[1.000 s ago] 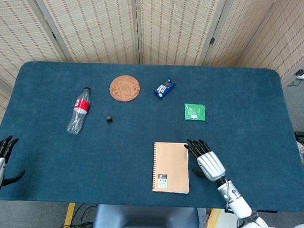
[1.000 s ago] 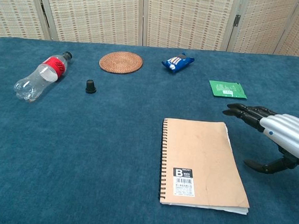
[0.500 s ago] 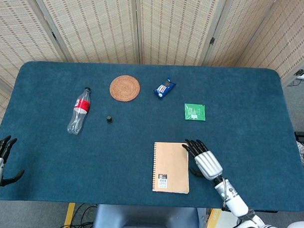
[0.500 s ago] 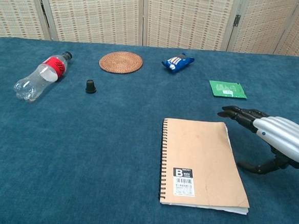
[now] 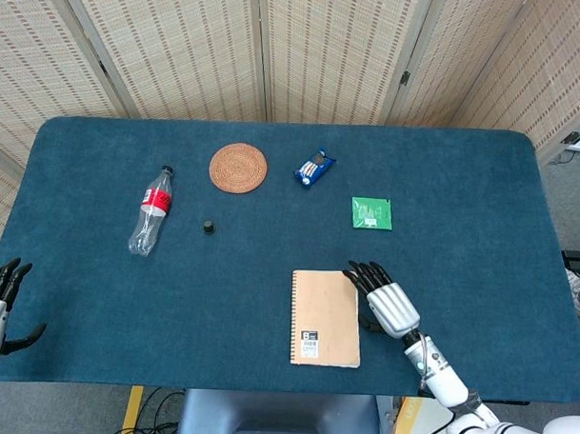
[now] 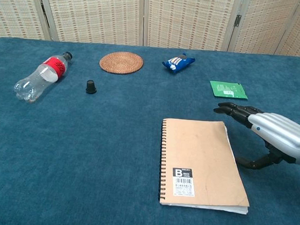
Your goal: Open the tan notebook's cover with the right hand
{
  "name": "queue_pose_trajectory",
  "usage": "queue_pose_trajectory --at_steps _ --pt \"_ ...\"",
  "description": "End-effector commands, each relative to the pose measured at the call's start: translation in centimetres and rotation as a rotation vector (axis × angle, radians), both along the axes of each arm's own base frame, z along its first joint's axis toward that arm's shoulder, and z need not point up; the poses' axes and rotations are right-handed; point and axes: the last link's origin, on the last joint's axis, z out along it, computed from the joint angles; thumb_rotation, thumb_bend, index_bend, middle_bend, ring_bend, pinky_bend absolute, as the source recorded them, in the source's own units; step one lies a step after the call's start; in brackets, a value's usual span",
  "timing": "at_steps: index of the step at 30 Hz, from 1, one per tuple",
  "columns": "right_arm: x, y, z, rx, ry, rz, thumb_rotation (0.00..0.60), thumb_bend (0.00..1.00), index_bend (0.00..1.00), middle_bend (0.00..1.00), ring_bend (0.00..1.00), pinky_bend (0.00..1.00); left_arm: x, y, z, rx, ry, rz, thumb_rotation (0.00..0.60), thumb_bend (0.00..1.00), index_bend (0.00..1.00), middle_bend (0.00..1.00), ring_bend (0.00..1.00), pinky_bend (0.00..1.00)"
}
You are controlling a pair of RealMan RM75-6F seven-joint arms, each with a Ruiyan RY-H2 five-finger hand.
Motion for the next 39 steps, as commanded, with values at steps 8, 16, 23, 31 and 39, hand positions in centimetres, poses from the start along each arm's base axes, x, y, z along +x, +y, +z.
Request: queue_pose_trajectory --at_steps 8,16,23,31,39 --pt "1.2 -0.3 -0.1 -0.005 -0.045 0.027 0.600 0.36 0.00 0.00 0.00 0.00 0.0 0.0 0.2 0.011 -0.002 0.000 0.600 0.27 0.08 0.04 0.03 0.13" --pt "4.6 -0.9 0.3 -0.023 -0.111 0.103 0.600 0.36 0.00 0.00 0.00 0.00 -0.4 0.1 0.9 0.102 0.011 0.034 0.600 0.27 0.08 0.04 0.03 0.13" --pt "10.0 -1.6 0.4 -0.033 -0.150 0.207 0.600 0.36 0.00 0.00 0.00 0.00 -0.6 0.0 1.9 0.158 -0.011 0.060 0.600 0.27 0.08 0.04 0.03 0.13" --pt "15.5 -2.8 -3.2 0.037 -0.116 0.206 0.600 0.35 0.00 0.00 0.00 0.00 -1.5 0.0 3.6 0.202 -0.048 0.062 0.600 0.27 0.09 0.04 0.03 0.13" --pt "19.4 -4.6 -8.1 0.112 -0.110 0.161 0.600 0.35 0.00 0.00 0.00 0.00 -2.2 0.2 4.3 0.223 -0.073 0.093 0.600 0.27 0.10 0.04 0.03 0.13"
